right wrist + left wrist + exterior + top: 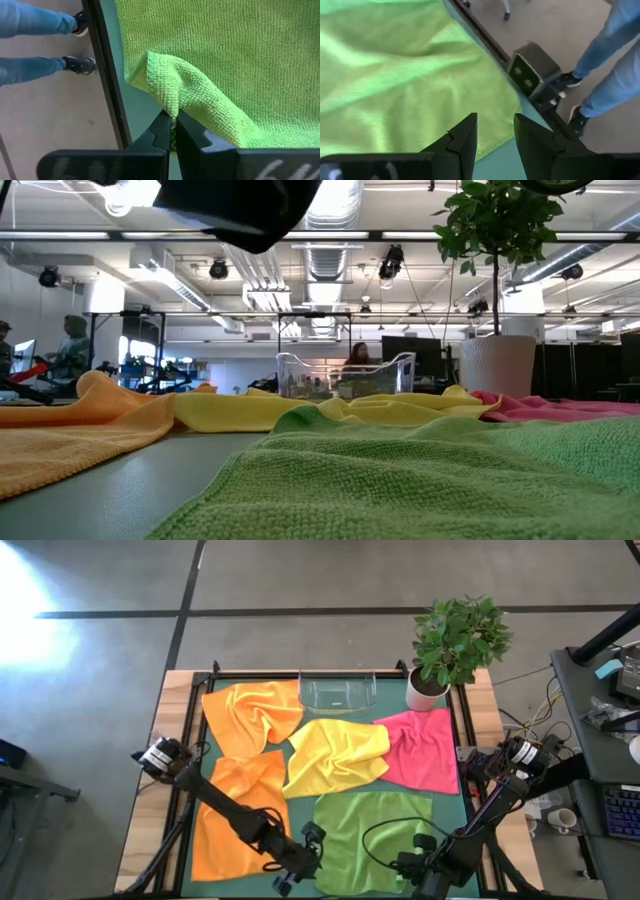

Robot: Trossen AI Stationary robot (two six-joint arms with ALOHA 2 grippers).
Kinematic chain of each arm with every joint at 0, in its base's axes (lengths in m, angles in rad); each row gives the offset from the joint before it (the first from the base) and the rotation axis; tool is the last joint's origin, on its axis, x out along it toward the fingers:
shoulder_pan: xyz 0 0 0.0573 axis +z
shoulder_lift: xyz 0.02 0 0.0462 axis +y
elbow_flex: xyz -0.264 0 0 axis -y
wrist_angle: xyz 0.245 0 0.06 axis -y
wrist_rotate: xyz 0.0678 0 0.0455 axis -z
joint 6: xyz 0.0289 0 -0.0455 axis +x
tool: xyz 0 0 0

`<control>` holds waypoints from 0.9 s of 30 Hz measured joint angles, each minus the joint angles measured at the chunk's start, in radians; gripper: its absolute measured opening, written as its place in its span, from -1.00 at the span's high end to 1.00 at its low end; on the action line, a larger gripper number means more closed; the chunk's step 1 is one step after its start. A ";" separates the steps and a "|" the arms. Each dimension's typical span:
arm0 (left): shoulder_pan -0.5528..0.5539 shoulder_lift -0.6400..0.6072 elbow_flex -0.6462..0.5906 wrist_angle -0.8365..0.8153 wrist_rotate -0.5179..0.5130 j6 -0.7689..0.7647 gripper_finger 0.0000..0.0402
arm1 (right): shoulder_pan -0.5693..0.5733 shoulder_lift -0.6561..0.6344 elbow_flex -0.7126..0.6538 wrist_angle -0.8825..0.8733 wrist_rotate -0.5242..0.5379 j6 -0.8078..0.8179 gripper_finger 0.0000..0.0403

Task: Fold microfiber towels
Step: Fold the green towel

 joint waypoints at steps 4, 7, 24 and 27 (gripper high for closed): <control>-0.021 0.027 0.000 0.053 0.002 -0.002 0.43 | 0.000 0.000 -0.002 -0.002 0.000 -0.001 0.96; -0.032 0.050 0.000 0.082 0.002 -0.037 0.43 | 0.000 0.000 -0.002 -0.004 0.000 -0.006 0.96; -0.048 0.156 0.006 0.151 0.012 -0.081 0.43 | -0.003 0.000 -0.003 -0.011 0.000 -0.018 0.96; -0.048 0.171 0.006 0.162 0.013 -0.088 0.43 | -0.003 0.000 -0.003 -0.011 -0.001 -0.017 0.96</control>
